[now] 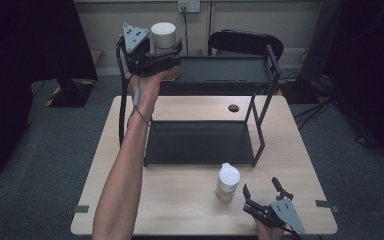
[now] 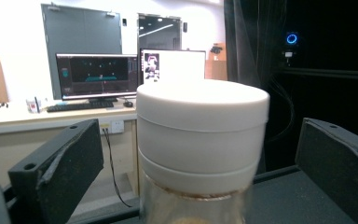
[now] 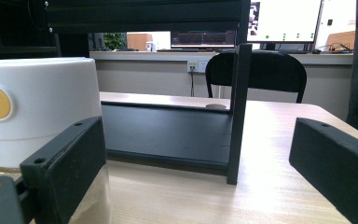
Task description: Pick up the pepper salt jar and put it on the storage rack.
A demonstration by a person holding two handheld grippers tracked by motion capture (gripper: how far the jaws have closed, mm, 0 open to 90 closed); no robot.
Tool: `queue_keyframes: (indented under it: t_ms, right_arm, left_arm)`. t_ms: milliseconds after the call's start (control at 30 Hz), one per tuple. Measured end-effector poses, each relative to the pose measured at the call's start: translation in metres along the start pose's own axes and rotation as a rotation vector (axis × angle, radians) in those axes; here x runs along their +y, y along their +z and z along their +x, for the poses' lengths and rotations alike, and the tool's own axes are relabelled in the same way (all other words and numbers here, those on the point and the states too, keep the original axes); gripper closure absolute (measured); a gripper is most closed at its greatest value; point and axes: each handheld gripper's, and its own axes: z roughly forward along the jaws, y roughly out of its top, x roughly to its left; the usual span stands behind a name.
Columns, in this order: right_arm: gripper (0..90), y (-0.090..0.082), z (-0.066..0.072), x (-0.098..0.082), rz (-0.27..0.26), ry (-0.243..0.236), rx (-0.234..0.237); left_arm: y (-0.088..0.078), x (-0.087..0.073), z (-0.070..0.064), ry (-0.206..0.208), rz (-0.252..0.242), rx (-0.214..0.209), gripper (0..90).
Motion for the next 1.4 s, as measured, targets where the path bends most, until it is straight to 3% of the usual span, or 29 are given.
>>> queue_keyframes:
  t_ms: [100,267,367,600,800,967,1133,1233,1400]
  right_arm:
    - [2.7,0.0,0.0,0.0,0.001,0.001,0.0]
    - [2.7,0.0,0.0,0.0,0.002,0.002,-0.002]
    - [2.7,0.0,0.0,0.0,0.002,0.002,-0.003]
    - [2.7,0.001,0.001,0.001,0.004,0.002,-0.008]
    - [2.7,0.001,0.002,0.0,0.003,0.002,-0.01]
    - [2.7,0.001,0.002,0.001,0.004,0.003,-0.014]
    - [2.7,0.001,0.002,0.001,0.004,0.003,-0.015]
    - [2.7,0.001,0.002,0.001,0.003,0.002,-0.016]
    - [2.7,0.001,0.003,0.0,0.003,0.001,-0.019]
  left_arm:
    - [-0.003,-0.001,0.001,-0.013,0.002,-0.006,0.1]
    - [-0.01,-0.002,-0.001,0.019,0.003,-0.01,0.0]
    - [-0.015,-0.006,0.0,0.007,-0.012,-0.015,0.0]
    - [-0.028,-0.014,-0.001,0.025,-0.035,-0.003,0.0]
    - [-0.033,-0.02,0.002,0.031,-0.005,-0.027,0.0]
    - [-0.041,-0.027,0.007,-0.014,0.007,-0.046,0.0]
    - [-0.053,-0.033,0.01,-0.02,0.006,-0.046,0.0]
    - [-0.061,-0.035,0.016,-0.074,0.0,-0.068,0.0]
    - [-0.074,-0.034,0.014,-0.046,-0.007,-0.041,0.0]
